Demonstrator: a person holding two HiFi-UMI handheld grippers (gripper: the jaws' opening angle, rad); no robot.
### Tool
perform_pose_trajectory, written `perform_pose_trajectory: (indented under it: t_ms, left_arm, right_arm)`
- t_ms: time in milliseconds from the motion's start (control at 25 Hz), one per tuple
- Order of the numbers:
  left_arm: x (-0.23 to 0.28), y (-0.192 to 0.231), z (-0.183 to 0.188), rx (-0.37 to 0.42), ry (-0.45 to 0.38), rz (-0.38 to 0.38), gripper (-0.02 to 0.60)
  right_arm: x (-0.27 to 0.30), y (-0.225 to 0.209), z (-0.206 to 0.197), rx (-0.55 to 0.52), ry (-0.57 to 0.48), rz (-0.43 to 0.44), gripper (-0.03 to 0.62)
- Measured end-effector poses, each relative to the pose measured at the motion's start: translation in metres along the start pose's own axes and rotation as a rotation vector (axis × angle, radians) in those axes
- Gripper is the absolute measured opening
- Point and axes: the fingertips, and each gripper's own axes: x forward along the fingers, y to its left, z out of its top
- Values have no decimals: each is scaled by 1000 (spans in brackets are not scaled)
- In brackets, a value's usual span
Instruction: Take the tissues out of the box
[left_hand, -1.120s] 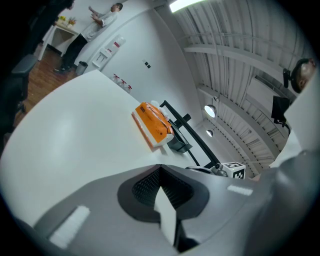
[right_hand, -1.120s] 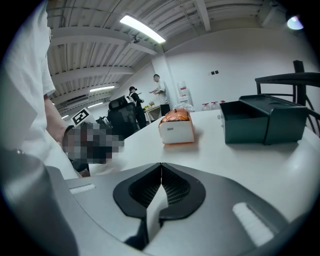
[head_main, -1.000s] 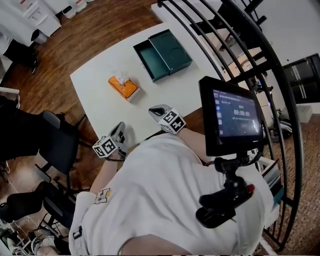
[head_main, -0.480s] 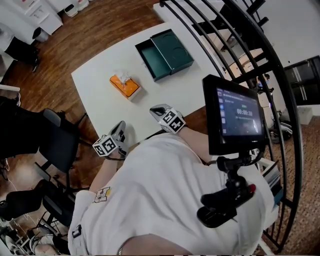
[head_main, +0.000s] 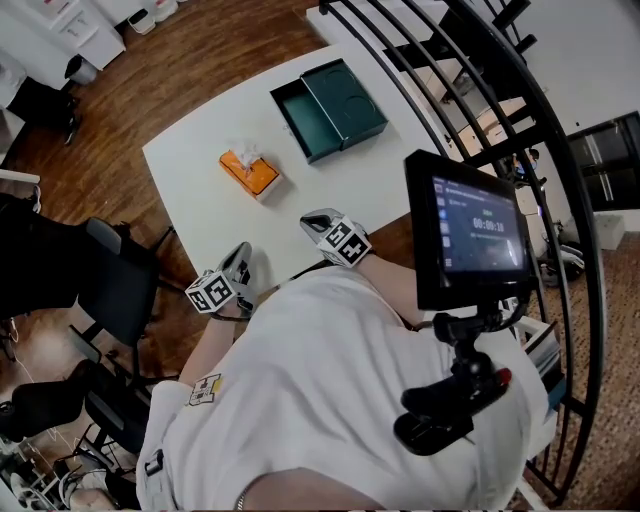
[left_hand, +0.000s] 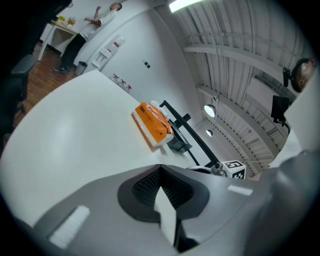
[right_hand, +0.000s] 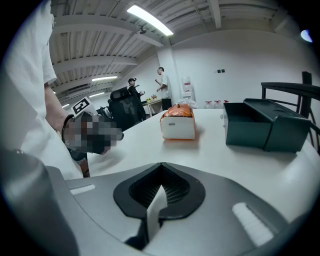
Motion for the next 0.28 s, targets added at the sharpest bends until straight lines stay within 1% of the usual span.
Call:
perform_pose_trajectory:
  t_ms: [280]
  left_arm:
    - [0,-2,-1,-9,4,-3,0]
  right_arm:
    - [0,0,0,-5,7,-5,0]
